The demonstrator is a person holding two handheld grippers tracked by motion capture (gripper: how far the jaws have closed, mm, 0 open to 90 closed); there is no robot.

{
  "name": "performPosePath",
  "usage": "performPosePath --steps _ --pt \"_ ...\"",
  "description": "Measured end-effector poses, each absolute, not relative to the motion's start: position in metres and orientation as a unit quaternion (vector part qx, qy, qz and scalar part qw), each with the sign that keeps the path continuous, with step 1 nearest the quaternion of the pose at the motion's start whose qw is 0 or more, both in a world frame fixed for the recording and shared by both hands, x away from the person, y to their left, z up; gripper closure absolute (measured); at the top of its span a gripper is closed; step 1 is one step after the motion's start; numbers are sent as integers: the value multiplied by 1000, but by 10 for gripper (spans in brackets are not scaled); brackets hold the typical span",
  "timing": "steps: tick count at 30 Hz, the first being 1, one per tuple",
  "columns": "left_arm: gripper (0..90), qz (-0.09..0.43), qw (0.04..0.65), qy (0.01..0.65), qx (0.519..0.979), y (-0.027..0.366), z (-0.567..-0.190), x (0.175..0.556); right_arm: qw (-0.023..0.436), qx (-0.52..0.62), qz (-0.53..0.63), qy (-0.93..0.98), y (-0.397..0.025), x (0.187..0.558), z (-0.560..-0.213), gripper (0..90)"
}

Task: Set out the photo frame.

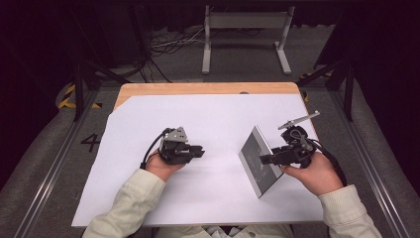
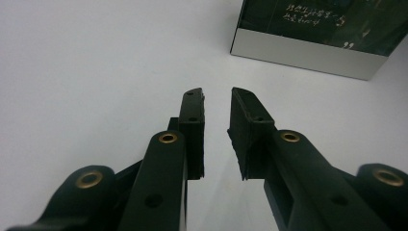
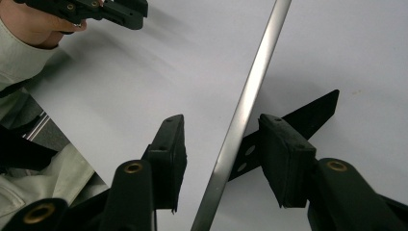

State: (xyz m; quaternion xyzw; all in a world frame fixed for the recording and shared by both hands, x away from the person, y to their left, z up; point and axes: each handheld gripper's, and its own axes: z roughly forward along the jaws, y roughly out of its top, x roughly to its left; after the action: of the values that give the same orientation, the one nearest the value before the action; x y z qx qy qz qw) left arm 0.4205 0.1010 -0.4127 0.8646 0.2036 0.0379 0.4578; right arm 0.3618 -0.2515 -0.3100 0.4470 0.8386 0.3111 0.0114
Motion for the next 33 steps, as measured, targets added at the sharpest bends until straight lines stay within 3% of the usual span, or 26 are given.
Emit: performPosePath --steps 15,33 --pt "749 36 457 206 865 101 -414 421 13 445 297 844 -247 362 -315 603" --pt "736 33 455 206 866 98 -416 421 10 456 274 847 -247 365 -319 612"
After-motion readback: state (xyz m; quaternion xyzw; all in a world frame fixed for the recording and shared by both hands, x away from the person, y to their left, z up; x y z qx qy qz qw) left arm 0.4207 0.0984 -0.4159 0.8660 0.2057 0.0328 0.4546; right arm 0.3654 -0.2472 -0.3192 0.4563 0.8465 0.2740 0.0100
